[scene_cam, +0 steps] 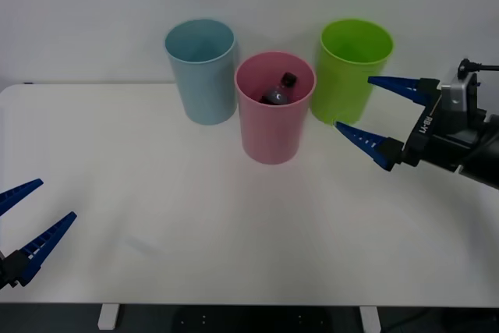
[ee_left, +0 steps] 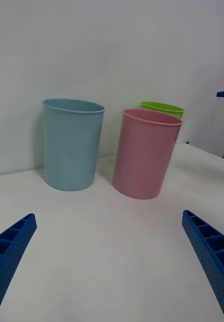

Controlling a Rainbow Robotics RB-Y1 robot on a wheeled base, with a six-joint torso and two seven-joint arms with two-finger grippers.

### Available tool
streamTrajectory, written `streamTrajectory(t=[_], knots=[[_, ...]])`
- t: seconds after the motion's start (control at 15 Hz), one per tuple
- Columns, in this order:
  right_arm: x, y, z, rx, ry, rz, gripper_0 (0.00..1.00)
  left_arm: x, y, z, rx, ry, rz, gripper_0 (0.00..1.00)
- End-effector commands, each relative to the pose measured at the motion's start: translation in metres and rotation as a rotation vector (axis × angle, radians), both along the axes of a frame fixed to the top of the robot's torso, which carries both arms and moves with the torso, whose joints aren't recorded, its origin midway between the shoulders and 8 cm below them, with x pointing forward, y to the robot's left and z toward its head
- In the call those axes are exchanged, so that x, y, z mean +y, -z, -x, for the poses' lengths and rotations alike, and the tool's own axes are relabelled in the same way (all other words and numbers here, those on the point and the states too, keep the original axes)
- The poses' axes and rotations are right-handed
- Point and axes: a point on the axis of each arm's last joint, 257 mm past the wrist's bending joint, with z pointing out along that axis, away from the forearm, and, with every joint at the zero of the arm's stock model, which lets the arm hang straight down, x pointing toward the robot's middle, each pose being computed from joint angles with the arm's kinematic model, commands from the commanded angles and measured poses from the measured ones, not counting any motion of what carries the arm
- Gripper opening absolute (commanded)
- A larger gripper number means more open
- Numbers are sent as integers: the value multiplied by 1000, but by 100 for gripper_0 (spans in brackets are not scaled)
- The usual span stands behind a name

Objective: Grasp the object on the table and drop it into the matching bin: aluminum can to the light blue bin, PET bottle to the pink bin.

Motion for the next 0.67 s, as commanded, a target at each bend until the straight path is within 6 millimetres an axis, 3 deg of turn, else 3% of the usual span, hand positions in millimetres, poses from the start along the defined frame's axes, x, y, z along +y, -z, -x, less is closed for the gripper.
streamTrajectory(t=[0.07,0.67], knots=[[-22,17,21,13,12,39,100,0,0,0,0,0,0,100],[-74,67,74,45,46,121,100,0,0,0,0,0,0,100]])
